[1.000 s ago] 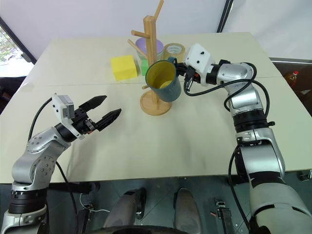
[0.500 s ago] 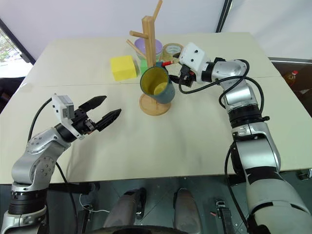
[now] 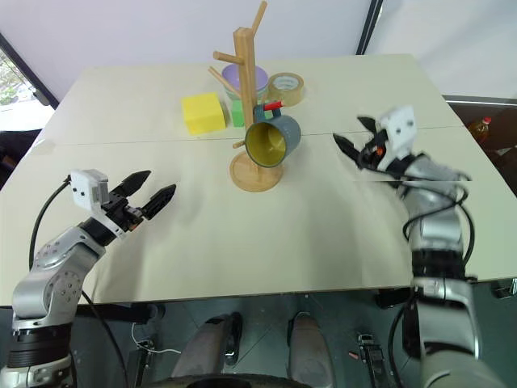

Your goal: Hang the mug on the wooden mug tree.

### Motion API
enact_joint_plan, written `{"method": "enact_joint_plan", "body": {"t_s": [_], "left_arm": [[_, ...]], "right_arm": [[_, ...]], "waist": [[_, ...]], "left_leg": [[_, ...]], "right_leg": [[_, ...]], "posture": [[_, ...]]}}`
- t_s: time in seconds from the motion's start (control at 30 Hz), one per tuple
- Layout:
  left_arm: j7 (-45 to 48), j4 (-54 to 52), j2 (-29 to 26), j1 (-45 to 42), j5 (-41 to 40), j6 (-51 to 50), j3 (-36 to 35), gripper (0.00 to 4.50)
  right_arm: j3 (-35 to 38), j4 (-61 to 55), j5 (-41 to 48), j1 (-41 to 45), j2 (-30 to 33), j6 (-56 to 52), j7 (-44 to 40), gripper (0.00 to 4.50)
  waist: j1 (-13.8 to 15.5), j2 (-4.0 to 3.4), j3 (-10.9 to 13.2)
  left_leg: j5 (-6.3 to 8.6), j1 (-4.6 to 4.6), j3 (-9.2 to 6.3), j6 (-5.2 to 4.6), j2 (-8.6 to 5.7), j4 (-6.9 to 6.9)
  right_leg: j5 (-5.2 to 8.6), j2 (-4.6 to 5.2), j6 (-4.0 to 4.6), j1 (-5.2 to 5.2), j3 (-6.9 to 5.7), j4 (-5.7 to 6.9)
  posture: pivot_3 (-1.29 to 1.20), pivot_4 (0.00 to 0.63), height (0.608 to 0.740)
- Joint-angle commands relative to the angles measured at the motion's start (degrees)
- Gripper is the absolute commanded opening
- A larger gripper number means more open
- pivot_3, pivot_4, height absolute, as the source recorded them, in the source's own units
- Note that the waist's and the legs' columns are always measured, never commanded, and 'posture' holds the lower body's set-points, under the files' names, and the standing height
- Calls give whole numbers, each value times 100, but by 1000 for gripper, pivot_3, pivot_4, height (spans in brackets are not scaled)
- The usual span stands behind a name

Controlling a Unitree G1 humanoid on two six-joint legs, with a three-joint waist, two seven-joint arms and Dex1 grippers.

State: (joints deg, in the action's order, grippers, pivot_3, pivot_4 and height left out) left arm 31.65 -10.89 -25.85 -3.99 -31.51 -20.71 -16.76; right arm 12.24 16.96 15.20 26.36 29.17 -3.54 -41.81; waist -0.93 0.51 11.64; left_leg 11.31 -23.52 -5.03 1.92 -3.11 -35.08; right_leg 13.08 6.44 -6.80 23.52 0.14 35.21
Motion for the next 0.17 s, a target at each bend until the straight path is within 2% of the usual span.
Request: {"method": "enact_joint_plan", "body": {"t_s": [0.03, 0.17], "left_arm": [[-91, 162, 73, 84, 192, 365, -142, 4500], [-164, 361, 158, 158, 359, 577, -130, 4500]], "right_arm": [[75, -722, 216, -417, -244, -24, 256, 3412], [3, -896, 230, -778, -488, -60, 431, 3412]], "waist": [[6, -1, 0], [6, -1, 0]], "left_leg": [[0, 0, 0, 0, -1, -2], [0, 0, 2, 1, 3, -14]], "right_leg": [[0, 1, 0, -1, 1, 0], [-4, 7, 6, -6, 7, -1]], "posture": [[0, 150, 740], [0, 150, 740]]}}
